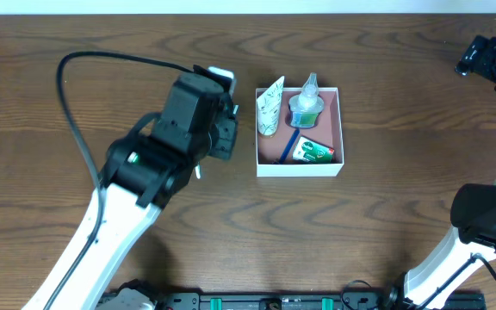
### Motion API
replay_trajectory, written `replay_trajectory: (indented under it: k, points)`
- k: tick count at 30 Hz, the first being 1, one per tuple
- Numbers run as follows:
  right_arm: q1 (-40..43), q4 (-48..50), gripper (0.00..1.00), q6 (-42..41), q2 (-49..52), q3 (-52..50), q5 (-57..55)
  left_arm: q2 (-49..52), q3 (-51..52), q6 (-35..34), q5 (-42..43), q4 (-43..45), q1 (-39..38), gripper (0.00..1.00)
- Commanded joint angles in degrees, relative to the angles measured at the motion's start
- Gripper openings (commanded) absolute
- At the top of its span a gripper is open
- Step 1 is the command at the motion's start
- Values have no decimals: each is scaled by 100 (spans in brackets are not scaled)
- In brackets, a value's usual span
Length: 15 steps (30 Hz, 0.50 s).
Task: Pack container
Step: 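Release the razor into the box and withdraw the left gripper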
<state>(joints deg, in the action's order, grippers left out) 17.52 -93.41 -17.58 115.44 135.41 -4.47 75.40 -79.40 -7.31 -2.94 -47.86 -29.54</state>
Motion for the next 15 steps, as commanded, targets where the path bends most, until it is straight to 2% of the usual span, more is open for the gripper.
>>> replay_trajectory:
  k: [1, 8, 11, 15]
  points:
    - [11, -7, 99, -81, -131, 55, 0, 511, -22, -96, -422, -103, 260, 39]
    - [11, -7, 99, -81, -131, 55, 0, 1537, -22, -286, -330, -90, 914, 39]
    - [11, -7, 99, -81, -131, 55, 0, 1947, -22, -284, -308, -44, 1029, 39]
    - [11, -7, 99, -81, -131, 55, 0, 2441, -22, -111, 116, 205, 1049, 39]
